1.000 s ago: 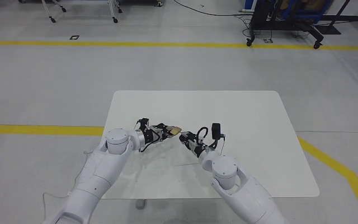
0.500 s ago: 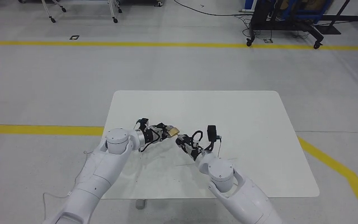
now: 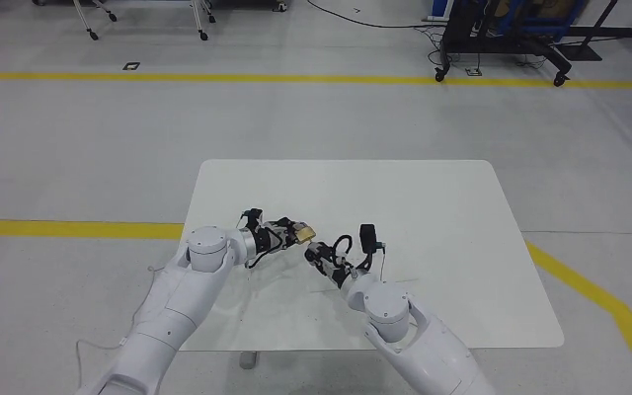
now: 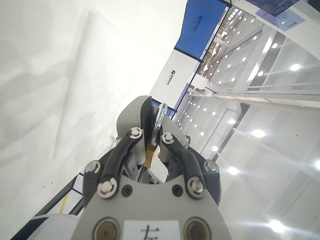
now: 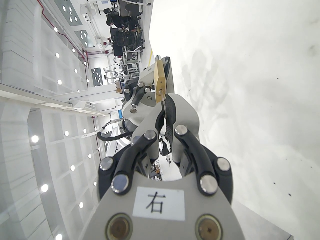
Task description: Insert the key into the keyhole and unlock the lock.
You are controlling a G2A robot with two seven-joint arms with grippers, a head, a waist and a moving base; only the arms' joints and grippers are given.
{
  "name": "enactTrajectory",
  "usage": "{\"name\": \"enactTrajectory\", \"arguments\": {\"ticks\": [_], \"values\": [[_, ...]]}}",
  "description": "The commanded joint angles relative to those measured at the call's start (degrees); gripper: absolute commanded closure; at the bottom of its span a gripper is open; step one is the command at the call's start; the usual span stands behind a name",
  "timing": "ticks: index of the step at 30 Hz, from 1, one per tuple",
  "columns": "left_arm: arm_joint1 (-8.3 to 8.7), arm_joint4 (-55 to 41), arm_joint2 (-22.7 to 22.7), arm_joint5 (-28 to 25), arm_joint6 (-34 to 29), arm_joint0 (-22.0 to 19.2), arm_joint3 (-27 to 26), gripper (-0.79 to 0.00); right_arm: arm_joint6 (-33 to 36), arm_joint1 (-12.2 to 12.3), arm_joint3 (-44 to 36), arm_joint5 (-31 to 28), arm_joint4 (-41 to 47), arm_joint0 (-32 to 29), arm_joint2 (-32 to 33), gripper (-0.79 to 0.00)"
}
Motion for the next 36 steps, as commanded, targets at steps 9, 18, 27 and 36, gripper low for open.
{"name": "enactTrajectory", "arguments": {"ticks": [9, 18, 27, 36], "values": [[-0.01, 1.05, 0.30, -0.10, -0.69, -0.02, -0.14, 0.000, 0.41, -0.42, 0.91, 0.19, 0.45, 0.46, 1.06, 0.000], [-0.03, 1.10, 0.31, -0.18, -1.96, -0.21, 0.15, 0.000, 0.83, -1.00, 2.08, 0.81, 0.73, 1.61, 1.14, 0.000], [-0.09, 0.56, 0.03, -0.13, -2.06, -0.28, 0.40, 0.000, 1.76, -1.00, 0.92, -0.03, 0.42, 0.31, 2.54, -0.419], [-0.19, 0.49, -0.11, -1.29, -1.73, -0.26, 0.19, 0.000, 6.46, -0.33, -0.85, -3.38, -0.37, -2.12, 5.21, -0.785]]}}
